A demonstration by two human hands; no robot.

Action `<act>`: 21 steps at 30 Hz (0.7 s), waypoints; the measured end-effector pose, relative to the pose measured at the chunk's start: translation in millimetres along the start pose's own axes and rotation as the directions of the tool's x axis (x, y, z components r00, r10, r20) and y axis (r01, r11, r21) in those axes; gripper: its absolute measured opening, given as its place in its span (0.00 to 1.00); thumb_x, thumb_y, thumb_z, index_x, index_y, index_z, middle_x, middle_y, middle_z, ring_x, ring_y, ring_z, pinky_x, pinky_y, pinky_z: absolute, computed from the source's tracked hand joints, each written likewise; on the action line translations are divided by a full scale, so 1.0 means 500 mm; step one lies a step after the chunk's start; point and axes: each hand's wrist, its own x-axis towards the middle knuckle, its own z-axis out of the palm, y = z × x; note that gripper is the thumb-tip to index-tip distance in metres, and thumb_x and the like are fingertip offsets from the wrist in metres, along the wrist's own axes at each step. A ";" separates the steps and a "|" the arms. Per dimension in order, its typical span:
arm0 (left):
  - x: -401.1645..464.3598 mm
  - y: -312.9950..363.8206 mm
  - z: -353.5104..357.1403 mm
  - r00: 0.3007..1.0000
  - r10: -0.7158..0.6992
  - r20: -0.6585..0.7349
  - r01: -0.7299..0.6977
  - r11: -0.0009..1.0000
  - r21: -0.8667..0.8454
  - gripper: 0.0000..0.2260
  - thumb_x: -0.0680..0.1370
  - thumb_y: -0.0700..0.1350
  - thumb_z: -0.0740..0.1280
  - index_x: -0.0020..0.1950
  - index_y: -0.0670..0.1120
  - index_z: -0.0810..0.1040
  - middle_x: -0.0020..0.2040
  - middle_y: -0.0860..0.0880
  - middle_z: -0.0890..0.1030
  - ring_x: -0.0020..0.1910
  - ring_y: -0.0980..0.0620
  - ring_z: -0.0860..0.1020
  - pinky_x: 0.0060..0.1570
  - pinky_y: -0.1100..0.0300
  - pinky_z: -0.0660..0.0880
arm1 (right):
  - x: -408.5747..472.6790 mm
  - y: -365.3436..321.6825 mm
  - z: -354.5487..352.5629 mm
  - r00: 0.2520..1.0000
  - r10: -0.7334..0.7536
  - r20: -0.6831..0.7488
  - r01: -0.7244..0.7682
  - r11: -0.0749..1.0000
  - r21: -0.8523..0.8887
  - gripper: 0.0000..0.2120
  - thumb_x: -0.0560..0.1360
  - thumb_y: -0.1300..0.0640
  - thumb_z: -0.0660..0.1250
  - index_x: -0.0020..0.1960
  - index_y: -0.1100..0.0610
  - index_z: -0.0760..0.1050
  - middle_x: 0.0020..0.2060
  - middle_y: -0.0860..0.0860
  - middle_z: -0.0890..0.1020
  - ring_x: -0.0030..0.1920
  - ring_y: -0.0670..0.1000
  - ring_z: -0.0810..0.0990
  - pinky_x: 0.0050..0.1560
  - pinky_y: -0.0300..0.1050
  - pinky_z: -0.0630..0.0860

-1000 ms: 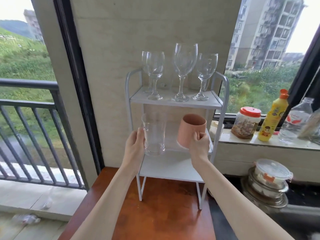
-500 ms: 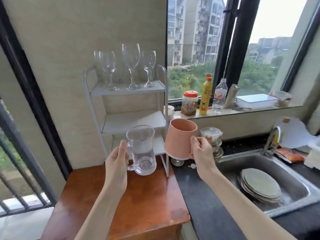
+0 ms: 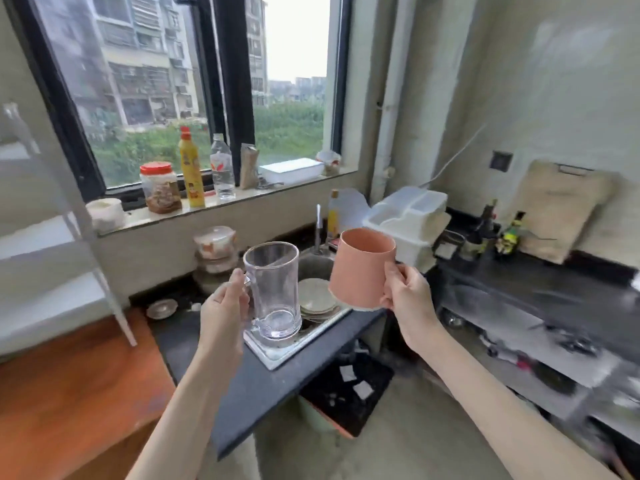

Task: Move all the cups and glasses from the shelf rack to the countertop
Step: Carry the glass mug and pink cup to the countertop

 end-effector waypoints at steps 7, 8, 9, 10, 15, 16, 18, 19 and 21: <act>-0.143 -0.157 0.343 0.950 -0.176 0.259 0.169 0.984 0.048 0.14 0.76 0.49 0.65 0.32 0.49 0.72 0.24 0.55 0.67 0.27 0.57 0.62 0.31 0.61 0.59 | -0.013 0.021 -0.402 0.964 0.030 -0.263 -0.060 0.992 -0.107 0.10 0.79 0.50 0.57 0.42 0.53 0.70 0.35 0.47 0.72 0.37 0.48 0.71 0.38 0.45 0.67; -0.157 -0.173 0.394 0.934 -0.193 0.300 0.180 0.981 0.070 0.14 0.76 0.50 0.65 0.31 0.49 0.72 0.25 0.55 0.67 0.26 0.58 0.62 0.30 0.62 0.59 | -0.012 0.024 -0.455 0.954 0.029 -0.300 -0.066 0.991 -0.114 0.10 0.79 0.49 0.57 0.43 0.53 0.70 0.34 0.47 0.72 0.36 0.47 0.70 0.37 0.44 0.67; -0.172 -0.187 0.446 0.916 -0.207 0.343 0.191 0.978 0.081 0.15 0.76 0.50 0.65 0.30 0.49 0.73 0.25 0.55 0.67 0.26 0.58 0.63 0.29 0.63 0.59 | -0.011 0.025 -0.506 0.941 0.024 -0.338 -0.067 0.991 -0.118 0.10 0.79 0.49 0.57 0.43 0.53 0.69 0.34 0.47 0.72 0.36 0.47 0.70 0.35 0.43 0.66; -0.184 -0.205 0.496 0.896 -0.220 0.385 0.206 0.975 0.078 0.15 0.76 0.50 0.66 0.29 0.49 0.74 0.25 0.55 0.67 0.26 0.58 0.62 0.30 0.63 0.58 | -0.008 0.027 -0.555 0.925 0.018 -0.379 -0.067 0.991 -0.117 0.10 0.79 0.49 0.57 0.43 0.54 0.69 0.35 0.47 0.72 0.36 0.47 0.70 0.34 0.42 0.67; -0.244 -0.326 0.724 0.768 -0.297 0.568 0.245 0.955 0.169 0.15 0.75 0.53 0.65 0.31 0.49 0.67 0.23 0.55 0.62 0.26 0.55 0.58 0.30 0.60 0.56 | 0.017 0.044 -0.784 0.832 0.025 -0.554 -0.107 0.987 -0.116 0.10 0.79 0.51 0.57 0.41 0.52 0.68 0.33 0.47 0.70 0.32 0.47 0.69 0.27 0.39 0.68; -0.254 -0.360 0.767 0.745 -0.317 0.586 0.259 0.948 0.184 0.15 0.76 0.53 0.64 0.32 0.49 0.67 0.23 0.55 0.62 0.26 0.55 0.58 0.30 0.60 0.57 | 0.026 0.052 -0.827 0.815 0.030 -0.578 -0.113 0.988 -0.108 0.10 0.79 0.51 0.57 0.40 0.52 0.68 0.32 0.48 0.69 0.32 0.47 0.68 0.27 0.38 0.68; -0.274 -0.425 0.858 0.706 -0.350 0.616 0.263 0.937 0.231 0.15 0.76 0.54 0.64 0.32 0.50 0.68 0.24 0.55 0.63 0.26 0.54 0.59 0.32 0.59 0.58 | 0.052 0.072 -0.914 0.783 0.025 -0.622 -0.120 0.987 -0.111 0.10 0.79 0.51 0.57 0.41 0.53 0.69 0.32 0.48 0.69 0.33 0.47 0.68 0.32 0.42 0.67; -0.282 -0.459 0.905 0.685 -0.366 0.630 0.253 0.930 0.266 0.15 0.76 0.54 0.63 0.32 0.50 0.68 0.25 0.53 0.63 0.27 0.54 0.60 0.32 0.58 0.58 | 0.067 0.084 -0.957 0.768 0.020 -0.640 -0.123 0.986 -0.116 0.11 0.79 0.51 0.57 0.41 0.54 0.69 0.32 0.48 0.69 0.33 0.47 0.67 0.35 0.44 0.66; -0.292 -0.522 1.003 0.616 -0.395 0.682 0.245 0.918 0.311 0.16 0.76 0.55 0.63 0.31 0.50 0.71 0.27 0.52 0.65 0.28 0.55 0.63 0.32 0.59 0.59 | 0.103 0.107 -1.041 0.744 0.019 -0.668 -0.140 0.982 -0.128 0.11 0.79 0.52 0.57 0.40 0.55 0.68 0.32 0.49 0.69 0.33 0.47 0.67 0.37 0.46 0.65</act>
